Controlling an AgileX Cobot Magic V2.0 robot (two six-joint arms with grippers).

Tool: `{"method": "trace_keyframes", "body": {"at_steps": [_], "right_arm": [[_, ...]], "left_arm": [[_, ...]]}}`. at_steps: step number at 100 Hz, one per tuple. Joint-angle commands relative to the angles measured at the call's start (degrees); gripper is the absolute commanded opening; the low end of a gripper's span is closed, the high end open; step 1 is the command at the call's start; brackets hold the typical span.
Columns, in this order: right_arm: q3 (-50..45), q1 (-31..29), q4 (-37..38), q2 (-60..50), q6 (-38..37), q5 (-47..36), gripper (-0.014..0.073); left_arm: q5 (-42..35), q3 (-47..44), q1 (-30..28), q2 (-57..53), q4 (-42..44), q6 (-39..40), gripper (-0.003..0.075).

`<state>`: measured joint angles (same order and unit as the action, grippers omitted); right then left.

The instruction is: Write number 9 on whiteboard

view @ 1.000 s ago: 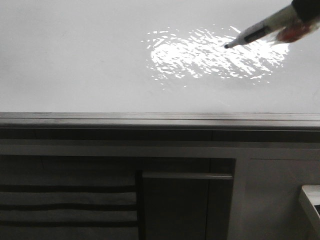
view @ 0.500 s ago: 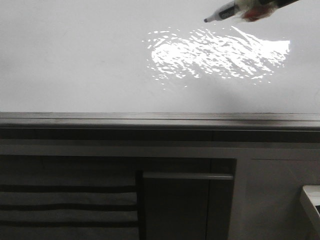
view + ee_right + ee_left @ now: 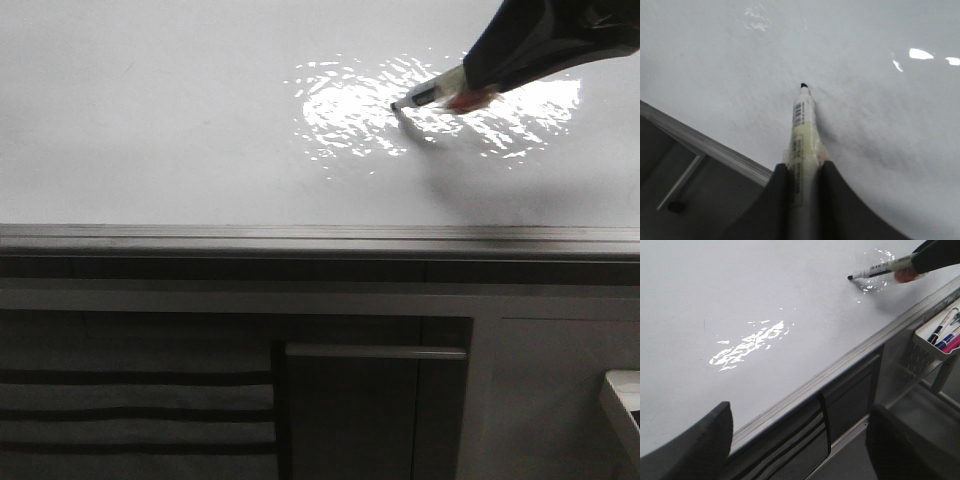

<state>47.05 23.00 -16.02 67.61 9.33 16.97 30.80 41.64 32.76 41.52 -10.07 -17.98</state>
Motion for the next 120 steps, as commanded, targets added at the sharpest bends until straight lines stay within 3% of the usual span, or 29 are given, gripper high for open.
{"method": "trace_keyframes", "body": {"at_steps": [1,15,27,44,75,104,120], "right_arm": [[3.80,0.27,-0.27,1.24,0.02,-4.80,-0.0046],[7.44,2.31,0.45,5.73,0.14,3.41,-0.0045],[7.50,0.55,1.73,6.40,0.14,8.07,-0.0046],[7.50,-3.32,1.73,3.27,0.14,5.96,-0.0046],[7.38,-3.66,-0.11,2.14,0.14,6.96,-0.0045],[3.82,1.97,-0.11,5.63,0.80,9.29,-0.0046],[6.50,5.60,-0.11,1.62,0.98,10.83,-0.0045]], "left_arm": [[-4.37,1.62,-0.11,-0.22,-0.92,0.50,0.0512],[-5.57,1.62,-0.11,-0.22,-0.92,0.50,0.0512],[-5.66,1.62,-0.11,-0.22,-0.92,0.50,0.0512],[-5.56,1.62,-0.11,-0.22,-0.81,0.50,0.0512],[-5.56,1.62,-0.11,-0.22,-0.81,0.50,0.0512],[-5.56,1.62,-0.11,-0.22,-0.81,0.50,0.0512],[-5.58,2.14,-0.11,-0.22,-0.81,0.27,0.0512]]}}
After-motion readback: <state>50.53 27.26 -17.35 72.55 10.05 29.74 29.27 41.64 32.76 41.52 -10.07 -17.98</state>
